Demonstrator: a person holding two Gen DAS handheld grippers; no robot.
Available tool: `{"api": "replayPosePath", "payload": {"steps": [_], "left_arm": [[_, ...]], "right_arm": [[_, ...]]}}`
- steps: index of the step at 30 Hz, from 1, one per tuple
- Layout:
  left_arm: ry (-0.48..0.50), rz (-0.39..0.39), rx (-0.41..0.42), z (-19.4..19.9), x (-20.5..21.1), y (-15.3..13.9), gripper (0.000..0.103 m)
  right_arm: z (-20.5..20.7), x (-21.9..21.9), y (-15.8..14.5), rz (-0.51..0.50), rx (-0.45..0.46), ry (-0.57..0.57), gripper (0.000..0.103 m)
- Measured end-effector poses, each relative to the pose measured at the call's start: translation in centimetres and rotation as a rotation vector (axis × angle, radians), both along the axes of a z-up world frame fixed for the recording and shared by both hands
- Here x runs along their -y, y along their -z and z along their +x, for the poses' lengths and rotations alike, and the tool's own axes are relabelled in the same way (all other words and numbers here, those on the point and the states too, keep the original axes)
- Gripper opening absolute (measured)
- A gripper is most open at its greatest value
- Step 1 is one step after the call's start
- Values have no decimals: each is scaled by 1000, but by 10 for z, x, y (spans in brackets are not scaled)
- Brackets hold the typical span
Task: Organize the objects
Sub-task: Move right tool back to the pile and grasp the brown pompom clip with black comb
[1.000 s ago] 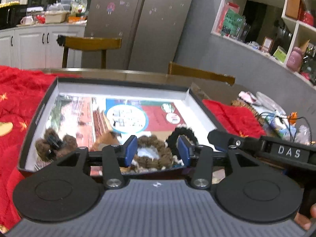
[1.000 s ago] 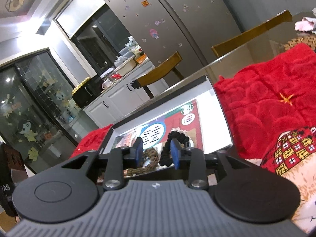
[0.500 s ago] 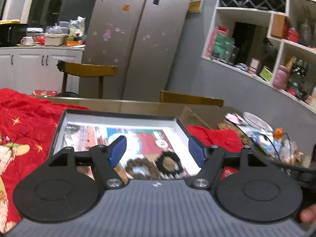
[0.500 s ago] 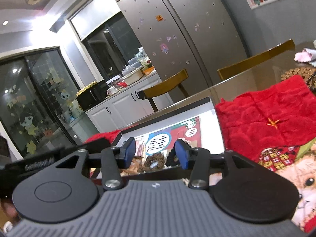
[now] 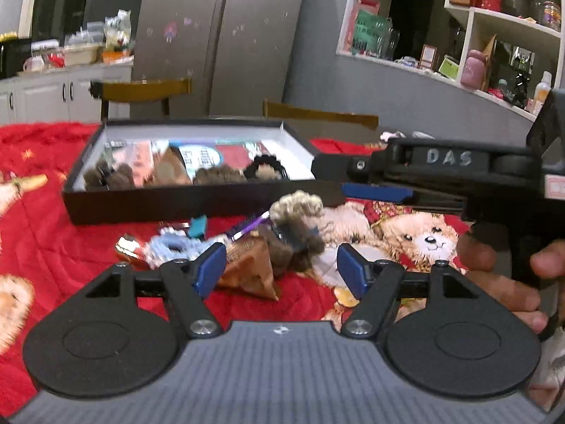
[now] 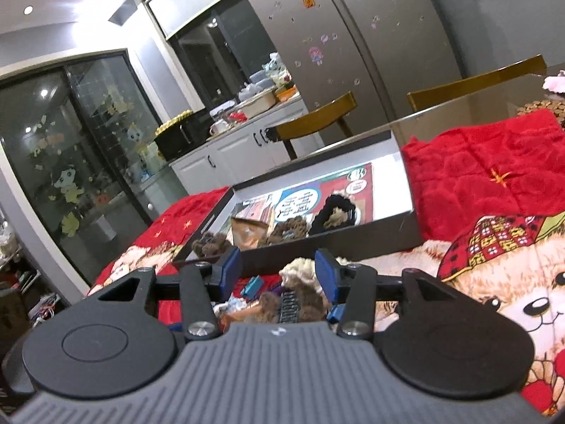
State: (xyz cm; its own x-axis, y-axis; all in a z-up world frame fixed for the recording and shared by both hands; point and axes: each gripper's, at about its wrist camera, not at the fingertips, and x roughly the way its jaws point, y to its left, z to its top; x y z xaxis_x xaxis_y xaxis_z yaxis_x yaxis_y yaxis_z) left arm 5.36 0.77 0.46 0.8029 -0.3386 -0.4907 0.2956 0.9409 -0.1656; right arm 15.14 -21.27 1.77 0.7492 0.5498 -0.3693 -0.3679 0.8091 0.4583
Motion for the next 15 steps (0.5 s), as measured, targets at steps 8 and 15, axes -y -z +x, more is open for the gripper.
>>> {"api": "replayPosePath", "payload": {"steps": [8,15], "left_arm": [[-15,29,-64,33,-10,13,74],[-25,97,-16,39,-3,21,74]], "right_arm": [[3,-18,15,-59,-53,-63,62],[4,-27,27,-72,-69,-70,62]]}}
